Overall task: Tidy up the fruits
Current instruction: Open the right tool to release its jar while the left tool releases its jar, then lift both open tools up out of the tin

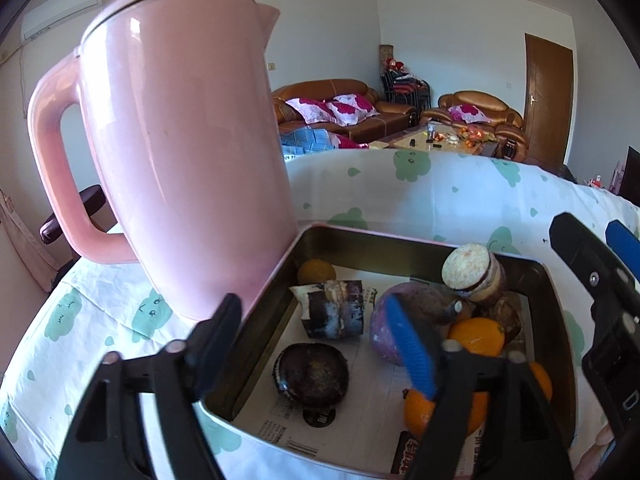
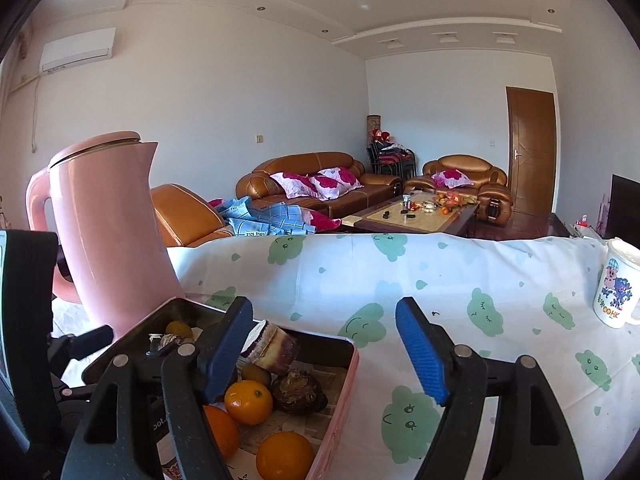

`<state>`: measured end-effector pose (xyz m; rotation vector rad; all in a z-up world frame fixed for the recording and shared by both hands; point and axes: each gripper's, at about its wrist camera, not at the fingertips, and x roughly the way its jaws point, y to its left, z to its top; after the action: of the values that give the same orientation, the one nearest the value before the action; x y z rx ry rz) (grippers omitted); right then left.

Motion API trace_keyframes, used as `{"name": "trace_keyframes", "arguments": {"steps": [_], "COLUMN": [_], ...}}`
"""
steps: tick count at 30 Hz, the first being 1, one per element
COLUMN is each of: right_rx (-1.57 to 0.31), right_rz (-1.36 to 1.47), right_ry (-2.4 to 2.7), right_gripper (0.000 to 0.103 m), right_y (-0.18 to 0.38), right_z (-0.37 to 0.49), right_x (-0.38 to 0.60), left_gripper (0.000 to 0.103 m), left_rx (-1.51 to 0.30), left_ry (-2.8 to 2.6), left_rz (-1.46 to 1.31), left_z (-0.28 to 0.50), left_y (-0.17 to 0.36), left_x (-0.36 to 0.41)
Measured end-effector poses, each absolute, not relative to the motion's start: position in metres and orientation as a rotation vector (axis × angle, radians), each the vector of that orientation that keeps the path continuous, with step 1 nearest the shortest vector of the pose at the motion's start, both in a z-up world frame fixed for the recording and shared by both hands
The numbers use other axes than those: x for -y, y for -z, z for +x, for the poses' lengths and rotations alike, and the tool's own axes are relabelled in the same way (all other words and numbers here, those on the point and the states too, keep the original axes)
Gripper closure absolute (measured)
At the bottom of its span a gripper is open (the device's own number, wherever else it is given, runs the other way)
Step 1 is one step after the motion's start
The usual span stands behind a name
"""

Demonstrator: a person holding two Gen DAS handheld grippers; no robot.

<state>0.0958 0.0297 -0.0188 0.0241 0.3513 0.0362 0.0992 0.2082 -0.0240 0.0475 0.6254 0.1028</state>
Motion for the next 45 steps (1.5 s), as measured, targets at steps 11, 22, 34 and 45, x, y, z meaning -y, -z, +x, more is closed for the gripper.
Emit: {"name": "trace_keyframes", "arguments": {"steps": [11, 22, 34, 45], "right_rx": [-0.288, -0.219, -0.174, -0.094], "right_rz": [0.023, 0.037, 0.008, -0.015], "right_ry": [-0.041, -0.048, -0.042, -0.022], "right_gripper": [0.02, 0.02, 0.02, 0.02], "right_y": [0.014, 0.01, 0.005, 0.001], "right_z": [0.073, 0.045, 0.008, -0.02], "right_x": [-0.028, -0.026, -0.024, -0.024], "left_gripper": [0.0, 0.0, 0.0, 0.0], "left_rx": [-0.517, -0.447, -0.364, -0.343], "left_ry": [-0.139, -0.167, -0.168, -0.153], "left_rz": [0.036, 0.045, 0.031, 0.015], "left_z": [0.074, 0.044, 0.001, -0.012], "left_y": [0.013, 0.008, 0.002, 0.0], "left_x": [-0.21, -0.208, -0.206, -0.204]}}
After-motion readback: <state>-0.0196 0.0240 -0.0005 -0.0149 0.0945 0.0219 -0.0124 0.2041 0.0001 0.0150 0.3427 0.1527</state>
